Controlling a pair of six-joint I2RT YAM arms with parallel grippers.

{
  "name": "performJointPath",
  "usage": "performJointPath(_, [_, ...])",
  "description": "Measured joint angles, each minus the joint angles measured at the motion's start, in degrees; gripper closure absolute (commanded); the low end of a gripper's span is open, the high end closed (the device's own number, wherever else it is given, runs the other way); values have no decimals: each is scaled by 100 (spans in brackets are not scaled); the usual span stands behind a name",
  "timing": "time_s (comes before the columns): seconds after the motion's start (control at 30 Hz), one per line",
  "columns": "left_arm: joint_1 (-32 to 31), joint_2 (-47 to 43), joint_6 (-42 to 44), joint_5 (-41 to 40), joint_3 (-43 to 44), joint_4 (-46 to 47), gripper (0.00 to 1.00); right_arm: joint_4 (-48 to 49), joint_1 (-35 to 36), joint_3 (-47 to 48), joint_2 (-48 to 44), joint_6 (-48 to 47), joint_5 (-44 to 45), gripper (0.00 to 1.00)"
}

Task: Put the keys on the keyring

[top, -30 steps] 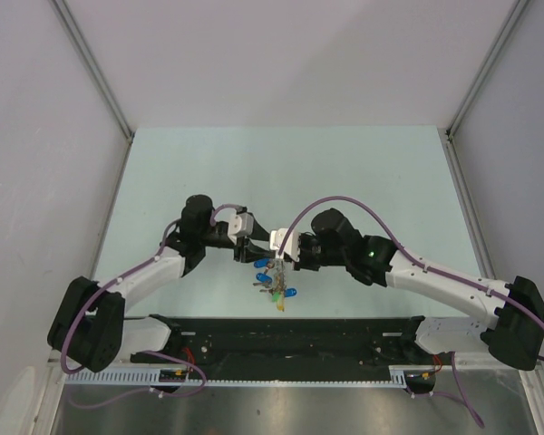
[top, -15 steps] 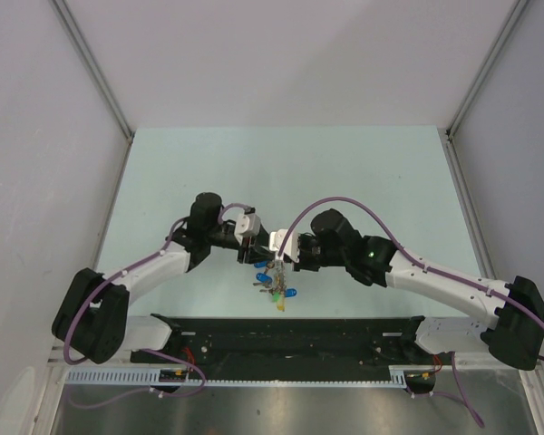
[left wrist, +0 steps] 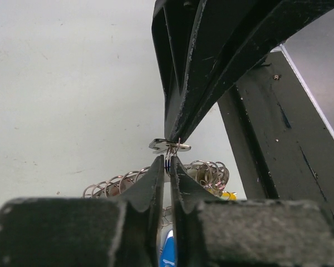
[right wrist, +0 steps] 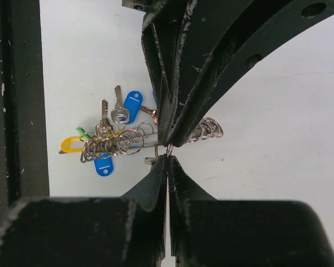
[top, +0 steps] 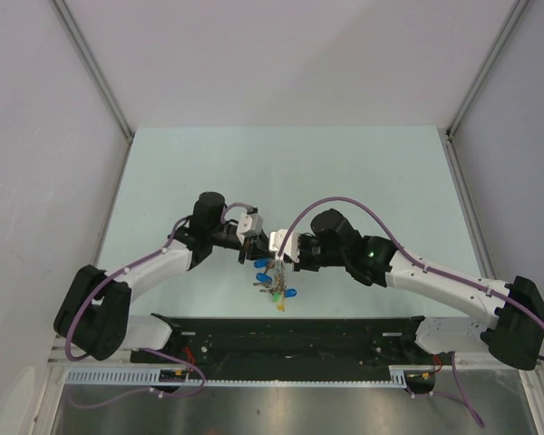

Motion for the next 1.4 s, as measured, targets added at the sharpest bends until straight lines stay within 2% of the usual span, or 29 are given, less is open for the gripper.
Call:
performJointPath(0.03, [-4, 7, 0, 0, 9, -9, 100, 0, 0, 0, 0, 0, 0, 100])
performJointPath(0.37, [-4, 13, -133, -17, 17, 83, 100, -20, 9, 7, 0, 0, 68, 100])
performJointPath(0.53, [-15, -9, -525, -166, -109, 511, 100, -63, 24, 17, 0, 7, 177, 100])
performJointPath(0.9, [-55, -282, -1827, -833, -931, 2302, 100, -52, 79, -4, 2, 256, 341, 100])
performJointPath(1.4, [-361, -540, -3491, -2439, -2100, 4653, 100, 1097, 280, -756, -138, 758, 671, 100])
